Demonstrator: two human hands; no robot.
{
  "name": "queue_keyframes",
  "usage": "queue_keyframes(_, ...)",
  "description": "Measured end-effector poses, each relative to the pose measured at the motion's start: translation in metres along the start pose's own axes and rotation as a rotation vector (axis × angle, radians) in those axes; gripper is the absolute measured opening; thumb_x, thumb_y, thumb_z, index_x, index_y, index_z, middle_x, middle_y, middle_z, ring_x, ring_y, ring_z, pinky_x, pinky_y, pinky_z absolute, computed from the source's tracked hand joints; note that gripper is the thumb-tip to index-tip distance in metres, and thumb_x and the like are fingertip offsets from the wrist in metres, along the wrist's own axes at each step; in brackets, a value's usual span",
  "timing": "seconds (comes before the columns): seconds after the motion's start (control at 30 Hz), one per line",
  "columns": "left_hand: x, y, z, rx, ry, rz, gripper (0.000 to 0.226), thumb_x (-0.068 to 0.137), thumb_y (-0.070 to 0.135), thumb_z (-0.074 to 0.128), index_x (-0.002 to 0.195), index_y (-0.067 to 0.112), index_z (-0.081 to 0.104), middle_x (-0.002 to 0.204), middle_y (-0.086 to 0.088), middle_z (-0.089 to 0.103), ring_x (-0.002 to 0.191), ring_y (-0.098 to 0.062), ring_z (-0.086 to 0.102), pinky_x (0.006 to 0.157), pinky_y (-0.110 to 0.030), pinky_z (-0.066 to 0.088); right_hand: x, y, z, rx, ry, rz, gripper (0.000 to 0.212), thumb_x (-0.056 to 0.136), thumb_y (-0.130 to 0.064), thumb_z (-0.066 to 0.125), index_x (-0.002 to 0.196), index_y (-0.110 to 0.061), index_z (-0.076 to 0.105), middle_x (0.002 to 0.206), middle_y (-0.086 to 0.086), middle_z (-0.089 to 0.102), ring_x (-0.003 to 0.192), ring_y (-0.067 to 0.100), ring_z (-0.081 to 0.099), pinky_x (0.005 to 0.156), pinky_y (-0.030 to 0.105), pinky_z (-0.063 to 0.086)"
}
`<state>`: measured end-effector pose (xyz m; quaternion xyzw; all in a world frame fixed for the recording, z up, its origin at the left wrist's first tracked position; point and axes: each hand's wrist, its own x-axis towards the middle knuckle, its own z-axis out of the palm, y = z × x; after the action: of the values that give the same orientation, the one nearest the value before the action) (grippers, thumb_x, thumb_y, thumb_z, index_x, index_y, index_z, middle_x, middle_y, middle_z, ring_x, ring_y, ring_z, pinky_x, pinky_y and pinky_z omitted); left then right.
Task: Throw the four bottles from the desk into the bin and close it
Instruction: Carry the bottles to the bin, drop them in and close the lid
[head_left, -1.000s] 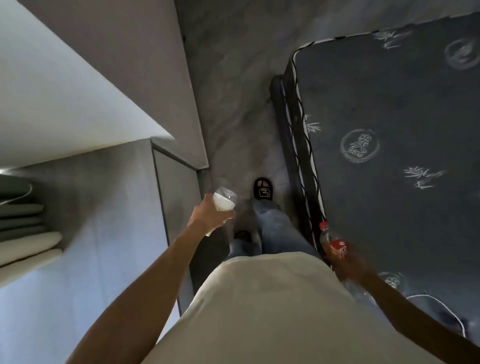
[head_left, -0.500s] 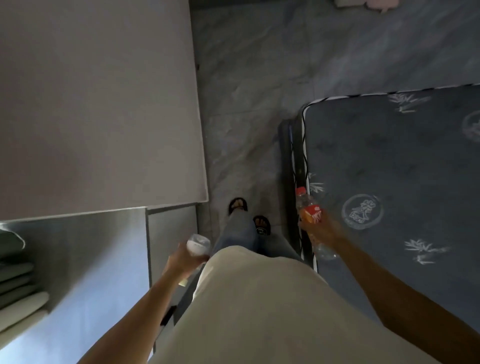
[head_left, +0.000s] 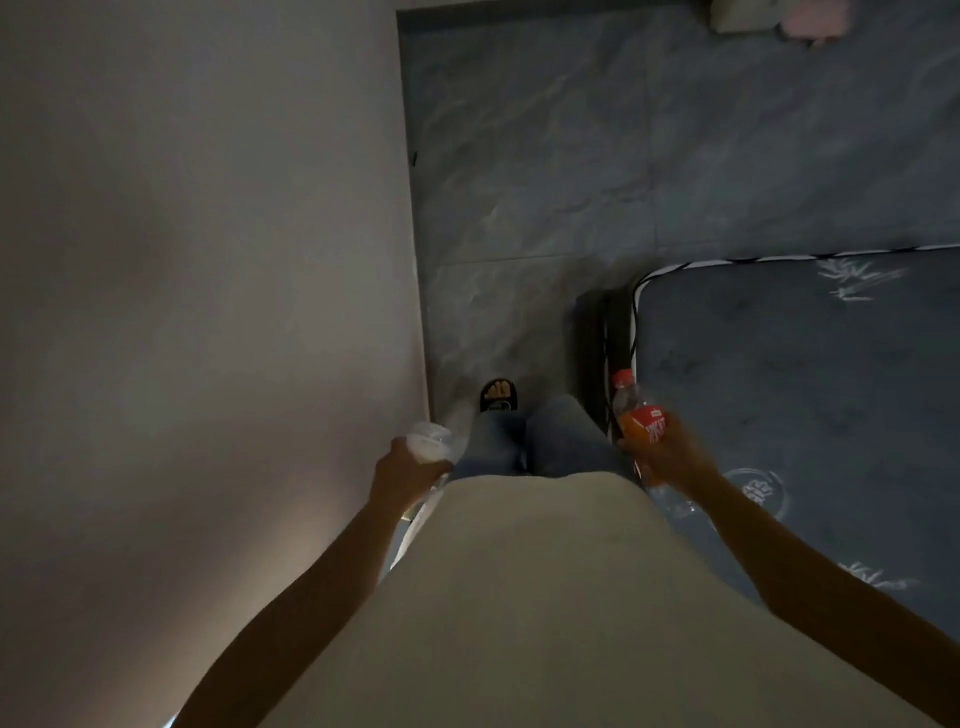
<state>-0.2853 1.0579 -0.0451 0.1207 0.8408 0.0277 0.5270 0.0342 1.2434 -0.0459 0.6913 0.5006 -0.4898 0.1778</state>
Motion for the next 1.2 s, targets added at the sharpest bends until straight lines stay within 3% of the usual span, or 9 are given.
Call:
queue_keyframes(0.1, 0.018, 0.076, -0.021, 0.011, -0.010, 0.111, 0.068, 0.069, 0.044, 0.083, 0.129, 0.019, 0.062, 0.117, -0.004, 0.071, 0.108, -0.027, 0.071, 0.092, -0.036, 0.058, 0.008, -0.001, -0.020, -0.057, 0.019, 0.067, 0.079, 0.076, -0.049, 0.080, 0.139, -0.014, 0.049, 0.122, 0.017, 0.065, 0.106, 0.035, 0.065, 0.095, 0.046, 0.052)
queue_keyframes(0.3, 0.057, 0.218, -0.061, 0.063, 0.024, 0.264, 0.064, 0.064, 0.050, 0.083, 0.116, 0.030, 0.052, 0.101, 0.005, 0.061, 0.087, -0.020, 0.061, 0.062, -0.026, 0.045, 0.043, -0.005, -0.068, -0.064, 0.022, 0.155, 0.075, 0.083, -0.047, 0.076, 0.138, -0.005, 0.048, 0.126, 0.022, 0.065, 0.112, 0.040, 0.063, 0.099, 0.047, 0.048)
queue_keyframes(0.57, 0.099, 0.337, -0.103, 0.222, 0.002, 0.213, 0.063, 0.061, 0.047, 0.081, 0.119, 0.026, 0.065, 0.106, -0.003, 0.075, 0.097, -0.027, 0.074, 0.076, -0.034, 0.060, 0.122, -0.089, -0.160, 0.083, 0.007, 0.186, 0.071, 0.075, -0.046, 0.083, 0.130, -0.010, 0.057, 0.113, 0.018, 0.069, 0.099, 0.035, 0.069, 0.088, 0.044, 0.056)
queue_keyframes(0.73, 0.115, 0.379, -0.127, 0.293, -0.032, 0.133, 0.060, 0.060, 0.047, 0.080, 0.109, 0.013, 0.072, 0.096, -0.014, 0.078, 0.091, -0.036, 0.076, 0.062, -0.029, 0.053, 0.180, -0.171, -0.232, 0.176, 0.056, 0.069, 0.052, 0.077, -0.032, 0.084, 0.117, -0.006, 0.063, 0.104, 0.026, 0.072, 0.086, 0.037, 0.072, 0.082, 0.053, 0.060)
queue_keyframes(0.83, 0.129, 0.399, -0.144, 0.335, -0.045, 0.104, 0.047, 0.066, 0.044, 0.081, 0.102, 0.016, 0.074, 0.082, -0.006, 0.077, 0.084, -0.032, 0.077, 0.061, -0.026, 0.051, 0.210, -0.216, -0.272, 0.251, 0.082, 0.022, 0.063, 0.075, -0.036, 0.084, 0.123, -0.004, 0.059, 0.106, 0.029, 0.069, 0.089, 0.042, 0.071, 0.080, 0.058, 0.059)
queue_keyframes(0.93, 0.146, 0.427, -0.161, 0.390, -0.066, 0.076, 0.051, 0.067, 0.049, 0.086, 0.106, 0.021, 0.067, 0.093, -0.005, 0.076, 0.086, -0.027, 0.073, 0.068, -0.028, 0.052, 0.233, -0.251, -0.309, 0.201, 0.155, 0.001, 0.079, 0.074, -0.052, 0.081, 0.135, -0.012, 0.050, 0.116, 0.017, 0.067, 0.099, 0.036, 0.068, 0.087, 0.047, 0.058)
queue_keyframes(1.0, 0.162, 0.456, -0.172, 0.432, -0.098, 0.089, 0.053, 0.070, 0.051, 0.083, 0.111, 0.018, 0.074, 0.095, -0.005, 0.078, 0.089, -0.025, 0.075, 0.076, -0.032, 0.058, 0.251, -0.269, -0.329, 0.204, 0.164, -0.007, 0.079, 0.075, -0.054, 0.079, 0.136, -0.015, 0.048, 0.120, 0.014, 0.066, 0.094, 0.029, 0.063, 0.083, 0.042, 0.053)
queue_keyframes(1.1, 0.190, 0.517, -0.189, 0.456, -0.116, 0.118, 0.048, 0.072, 0.050, 0.080, 0.112, 0.023, 0.076, 0.092, -0.002, 0.080, 0.086, -0.022, 0.076, 0.081, -0.035, 0.061, 0.272, -0.283, -0.353, 0.258, 0.143, 0.049, 0.082, 0.077, -0.054, 0.078, 0.141, -0.015, 0.043, 0.125, 0.015, 0.063, 0.100, 0.030, 0.064, 0.083, 0.043, 0.053)
queue_keyframes(1.2, 0.210, 0.594, -0.196, 0.512, -0.125, 0.173, 0.045, 0.075, 0.043, 0.083, 0.114, 0.024, 0.072, 0.104, -0.006, 0.077, 0.093, -0.026, 0.073, 0.078, -0.034, 0.058, 0.283, -0.289, -0.371, 0.281, 0.140, 0.139, 0.088, 0.076, -0.055, 0.078, 0.142, -0.012, 0.040, 0.125, 0.015, 0.063, 0.108, 0.035, 0.066, 0.089, 0.046, 0.055)
